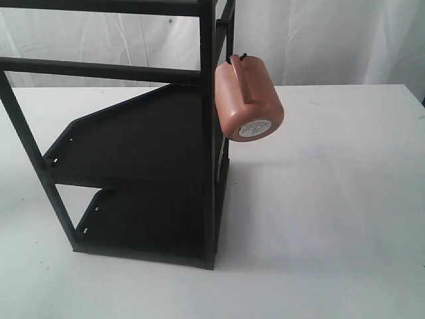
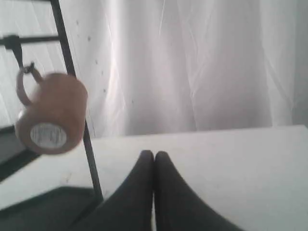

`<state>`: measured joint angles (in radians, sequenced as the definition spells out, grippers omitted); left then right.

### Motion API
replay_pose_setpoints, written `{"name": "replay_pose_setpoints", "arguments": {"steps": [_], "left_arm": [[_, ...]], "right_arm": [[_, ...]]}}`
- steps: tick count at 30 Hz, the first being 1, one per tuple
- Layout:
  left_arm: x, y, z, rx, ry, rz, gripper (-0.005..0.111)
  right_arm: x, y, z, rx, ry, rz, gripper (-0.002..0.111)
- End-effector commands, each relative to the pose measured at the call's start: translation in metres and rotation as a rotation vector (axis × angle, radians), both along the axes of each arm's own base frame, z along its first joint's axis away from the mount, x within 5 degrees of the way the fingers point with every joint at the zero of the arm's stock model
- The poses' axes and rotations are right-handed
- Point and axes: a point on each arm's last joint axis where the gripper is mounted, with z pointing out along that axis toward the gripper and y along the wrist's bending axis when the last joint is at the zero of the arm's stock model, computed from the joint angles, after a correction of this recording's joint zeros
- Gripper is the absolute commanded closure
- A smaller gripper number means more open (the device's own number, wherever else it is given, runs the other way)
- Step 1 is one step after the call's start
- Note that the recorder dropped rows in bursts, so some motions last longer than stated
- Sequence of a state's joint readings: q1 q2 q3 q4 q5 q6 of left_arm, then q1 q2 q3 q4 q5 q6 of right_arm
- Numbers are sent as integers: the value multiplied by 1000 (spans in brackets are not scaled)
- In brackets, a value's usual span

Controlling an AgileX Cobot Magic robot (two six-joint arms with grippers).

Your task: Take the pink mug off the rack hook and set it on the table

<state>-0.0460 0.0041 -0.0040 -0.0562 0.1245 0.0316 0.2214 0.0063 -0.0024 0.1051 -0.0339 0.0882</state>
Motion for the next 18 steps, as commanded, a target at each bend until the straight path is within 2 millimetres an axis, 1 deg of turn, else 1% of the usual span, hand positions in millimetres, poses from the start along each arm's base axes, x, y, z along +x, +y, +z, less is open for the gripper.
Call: {"name": "replay_pose_setpoints", "arguments": {"steps": [1, 5, 7, 10, 11, 12, 13, 14, 15, 16, 17, 18], "left_arm": [[0, 0, -1, -3, 3, 6, 107], [0, 0, -1, -3, 3, 6, 107], [0, 0, -1, -3, 3, 6, 107], [0, 0, -1, -3, 3, 6, 107], [0, 0, -1, -3, 3, 6, 107], [0, 0, -1, -3, 3, 6, 107], [0, 0, -1, -3, 3, 6, 107], [0, 0, -1, -3, 3, 6, 107], [0, 0, -1, -3, 3, 6, 107], [0, 0, -1, -3, 3, 6, 107], [0, 0, -1, -3, 3, 6, 107], [0, 0, -1, -3, 3, 6, 107]], "right_arm": [[-3, -2, 12, 49, -135, -5, 108], [-7, -4, 27, 89, -304, -23, 108], [-9, -5, 31, 134, -347, -17, 108], [-9, -5, 29, 273, -300, 28, 108], [-7, -4, 26, 326, -243, 50, 108], [-6, -1, 27, 386, -130, 82, 108], [-7, -1, 30, 389, -77, 85, 108], [-9, -1, 37, 381, 0, 69, 108], [-11, -2, 44, 374, 7, 66, 108], [-17, -4, 61, 340, -17, 65, 108], [-21, -4, 69, 298, -33, 63, 108], [-27, -6, 84, 181, -38, 57, 108]]}}
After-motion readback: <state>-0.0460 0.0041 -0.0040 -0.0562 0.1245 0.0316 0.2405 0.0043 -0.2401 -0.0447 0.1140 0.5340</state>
